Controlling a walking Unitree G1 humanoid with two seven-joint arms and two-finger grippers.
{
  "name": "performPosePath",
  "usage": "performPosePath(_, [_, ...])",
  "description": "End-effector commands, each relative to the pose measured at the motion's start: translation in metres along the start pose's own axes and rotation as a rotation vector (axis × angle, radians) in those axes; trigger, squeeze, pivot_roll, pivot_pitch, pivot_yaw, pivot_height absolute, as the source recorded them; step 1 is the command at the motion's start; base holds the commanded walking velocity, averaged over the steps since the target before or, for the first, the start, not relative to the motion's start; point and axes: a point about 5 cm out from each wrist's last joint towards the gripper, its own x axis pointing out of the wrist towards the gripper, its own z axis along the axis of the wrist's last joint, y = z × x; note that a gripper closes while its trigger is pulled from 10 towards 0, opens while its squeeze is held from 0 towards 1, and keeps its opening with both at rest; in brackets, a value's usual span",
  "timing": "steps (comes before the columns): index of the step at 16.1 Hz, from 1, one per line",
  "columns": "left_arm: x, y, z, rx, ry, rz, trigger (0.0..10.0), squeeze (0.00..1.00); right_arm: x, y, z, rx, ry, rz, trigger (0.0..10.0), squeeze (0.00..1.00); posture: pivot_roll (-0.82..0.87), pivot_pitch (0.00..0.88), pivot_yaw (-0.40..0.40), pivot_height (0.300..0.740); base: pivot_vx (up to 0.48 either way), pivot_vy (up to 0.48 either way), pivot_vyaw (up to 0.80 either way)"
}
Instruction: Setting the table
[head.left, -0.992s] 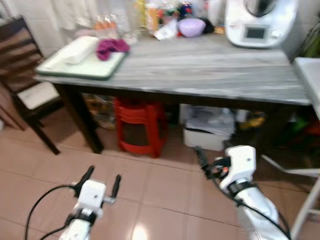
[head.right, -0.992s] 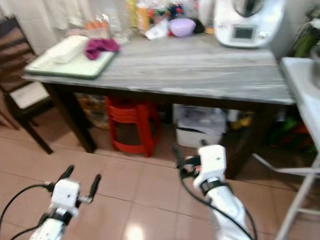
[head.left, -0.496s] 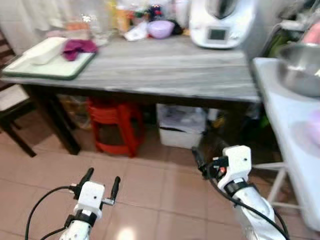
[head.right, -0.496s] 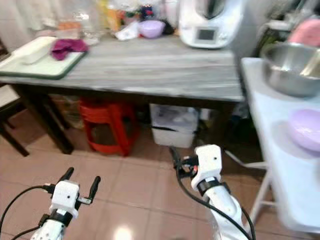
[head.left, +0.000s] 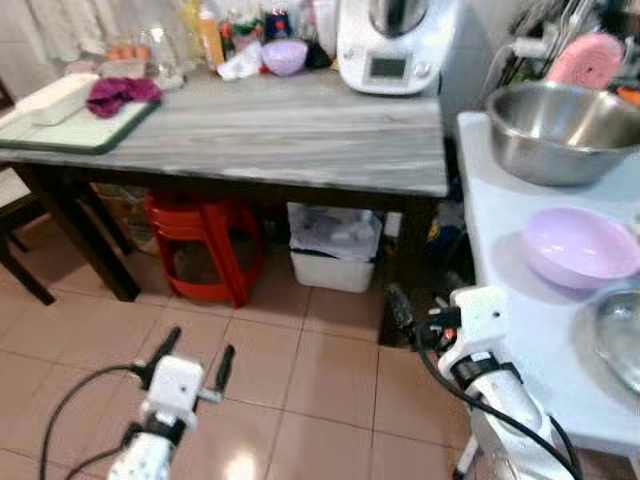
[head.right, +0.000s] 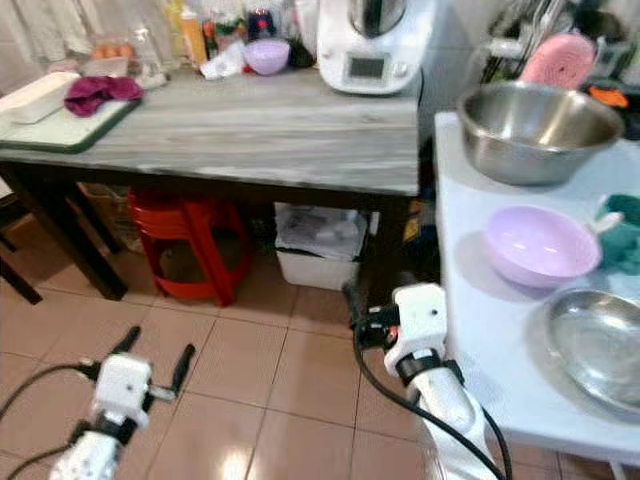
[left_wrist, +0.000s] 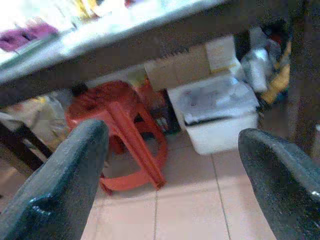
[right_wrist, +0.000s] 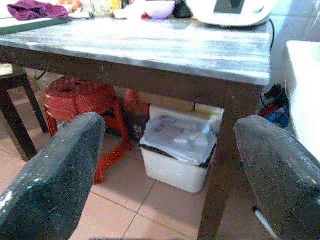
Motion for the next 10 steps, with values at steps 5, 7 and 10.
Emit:
performPosePath(5, [0.011,0.002,0.029,-0.002,-0.083,-0.015,10.0,0.00,-0.004,-0.002,0.010,-0.028,-0.025,-0.012,10.0,0.00,-0.14,0.103,0.070,0.740,0.000,-0.267,-0.75])
performPosePath(7, [0.013,0.000,0.049,-0.004,-0.120,-0.020,10.0,0.00,-0.004,-0.002,0.011,-0.030,-0.027,-0.009,10.0,0.00,-0.14,0.104,0.069,0.740,0.000,-0.268,0.00])
performPosePath(10, [0.012,-0.002,0.061,-0.009,-0.120,-0.010,10.0,0.00,-0.003,-0.002,0.012,-0.035,-0.031,-0.005,10.0,0.00,-0.14,0.104,0.064,0.740,0.000,-0.176,0.00])
